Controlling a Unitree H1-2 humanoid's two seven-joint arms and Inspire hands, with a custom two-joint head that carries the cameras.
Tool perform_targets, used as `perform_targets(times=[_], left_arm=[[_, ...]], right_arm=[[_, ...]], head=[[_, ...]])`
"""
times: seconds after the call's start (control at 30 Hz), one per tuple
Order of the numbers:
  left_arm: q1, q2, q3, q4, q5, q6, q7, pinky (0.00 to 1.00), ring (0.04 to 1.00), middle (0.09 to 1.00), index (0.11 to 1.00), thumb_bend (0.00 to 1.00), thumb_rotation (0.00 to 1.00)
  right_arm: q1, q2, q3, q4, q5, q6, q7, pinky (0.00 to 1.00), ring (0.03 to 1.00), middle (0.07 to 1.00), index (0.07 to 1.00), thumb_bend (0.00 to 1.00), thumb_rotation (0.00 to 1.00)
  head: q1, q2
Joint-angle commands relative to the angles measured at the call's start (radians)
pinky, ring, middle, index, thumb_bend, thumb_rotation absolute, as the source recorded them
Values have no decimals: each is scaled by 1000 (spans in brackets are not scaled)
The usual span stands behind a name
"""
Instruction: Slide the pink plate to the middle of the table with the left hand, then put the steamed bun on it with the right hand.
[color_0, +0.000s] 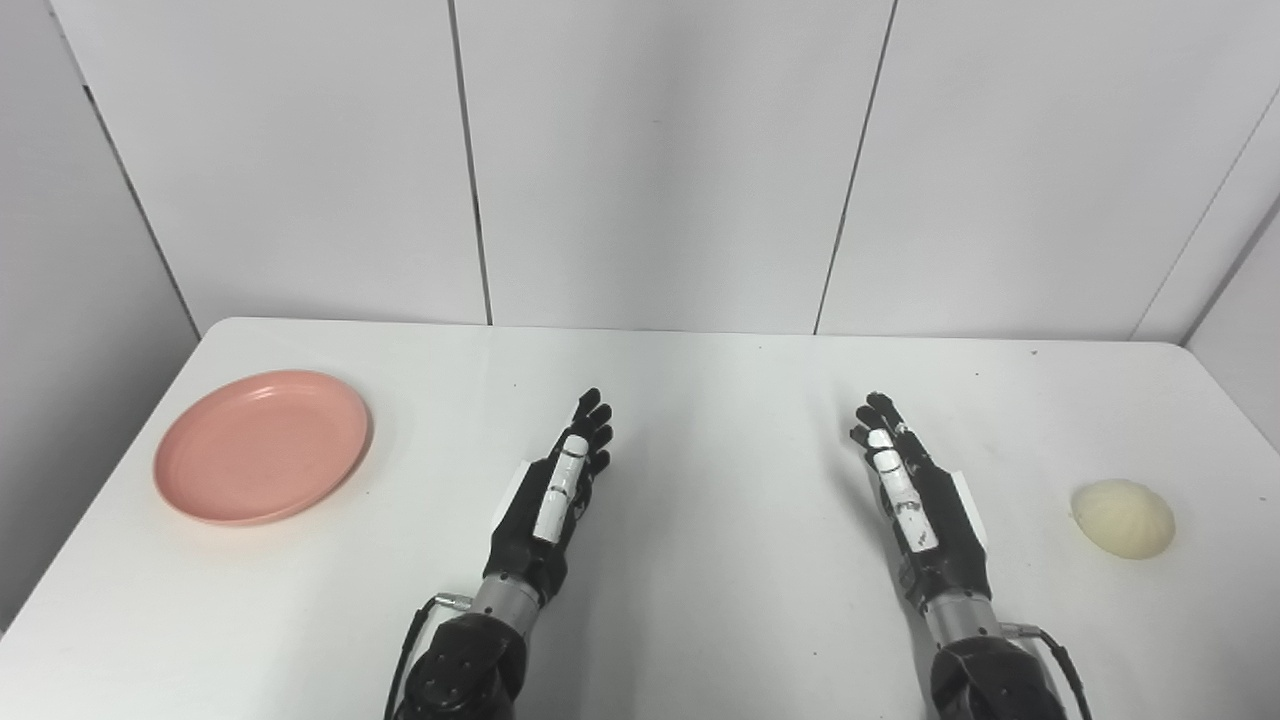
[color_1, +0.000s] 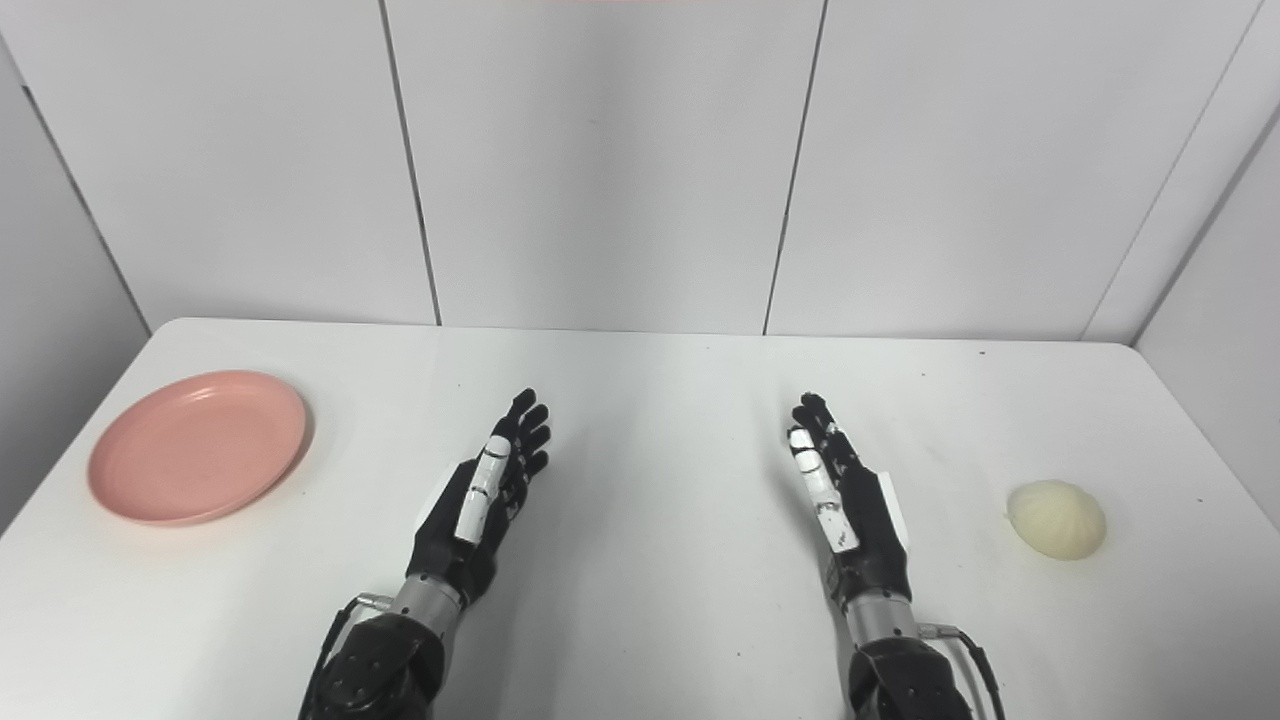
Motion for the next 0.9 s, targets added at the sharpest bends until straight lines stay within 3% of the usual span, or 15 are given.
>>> perform_targets(times=[0.0,0.13,0.23,0.4,0.6,0.87], left_arm=[[-4,-1,-4,30,17,3,12,1000,1000,1000,1000,517,1000],[-12,-9,-11,68,36,-17,27,1000,1000,1000,1000,549,1000],[-22,-9,-21,112,65,-56,42,1000,1000,1000,1000,602,1000],[-41,-15,-26,196,86,-124,59,1000,1000,1000,1000,610,1000],[-60,-27,-20,267,84,-159,66,1000,1000,1000,1000,620,1000],[-71,-35,-2,303,70,-218,82,1000,1000,1000,1000,597,1000]], right_arm=[[-43,-4,-10,-11,21,-38,14,999,921,928,915,733,772],[-32,-21,-12,-10,13,-52,23,1000,926,935,928,691,791],[-26,-31,-18,-4,19,-59,33,1000,932,940,943,604,818],[-20,-43,-27,11,39,-70,53,1000,943,945,954,550,845],[-20,-51,-35,29,58,-68,77,1000,950,958,970,466,901],[-20,-48,-32,24,55,-69,80,1000,937,955,966,482,912]], head=[[1,-1],[72,-31],[117,-54],[197,-110],[225,-143],[217,-162]])
